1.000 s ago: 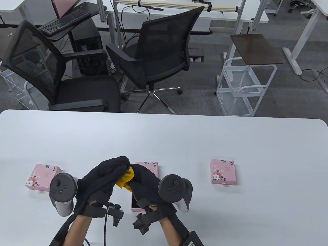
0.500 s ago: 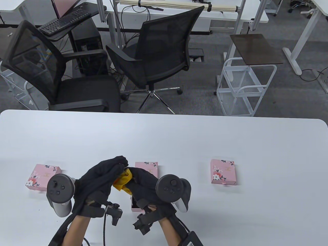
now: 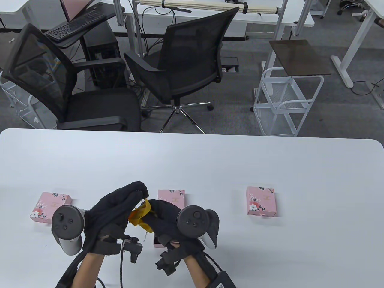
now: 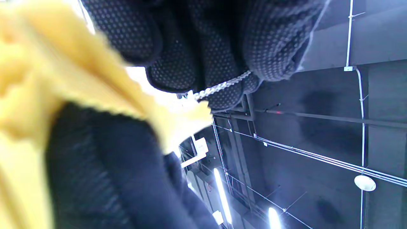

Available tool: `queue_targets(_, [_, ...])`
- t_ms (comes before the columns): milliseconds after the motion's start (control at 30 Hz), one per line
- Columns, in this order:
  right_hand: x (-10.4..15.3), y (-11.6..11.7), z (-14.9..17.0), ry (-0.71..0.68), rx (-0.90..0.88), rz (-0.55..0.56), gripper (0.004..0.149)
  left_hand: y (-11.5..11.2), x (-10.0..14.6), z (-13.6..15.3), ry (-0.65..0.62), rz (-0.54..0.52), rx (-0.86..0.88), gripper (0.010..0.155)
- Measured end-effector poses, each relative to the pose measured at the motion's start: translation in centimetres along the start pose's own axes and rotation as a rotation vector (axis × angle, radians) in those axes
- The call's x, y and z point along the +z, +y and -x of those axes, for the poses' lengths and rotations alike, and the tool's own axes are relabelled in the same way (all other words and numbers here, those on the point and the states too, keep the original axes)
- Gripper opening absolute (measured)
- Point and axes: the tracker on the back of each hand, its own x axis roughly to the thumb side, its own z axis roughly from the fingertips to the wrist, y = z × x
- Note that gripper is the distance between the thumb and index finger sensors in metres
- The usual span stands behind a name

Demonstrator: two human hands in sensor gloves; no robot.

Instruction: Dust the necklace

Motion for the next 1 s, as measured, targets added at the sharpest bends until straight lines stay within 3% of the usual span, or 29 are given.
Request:
queue_targets(67, [-0.1, 0.1, -0.1, -0.005, 0.018, -0.05, 0.04, 0.1, 0.0, 0.0, 0.001, -0.002, 0.001, 0.037])
queue_targets(300, [0.0, 0.6, 0.3, 0.021, 0.05, -0.012, 0.04, 0.2, 0.1, -0.1, -0.004, 0.005, 0.031, 0.037])
queue_targets(1000, [0.2, 1.6, -0.6, 0.042, 0.334, -0.085, 0.04, 0.8, 0.1, -0.3, -0.013, -0.011, 0.055, 0.037])
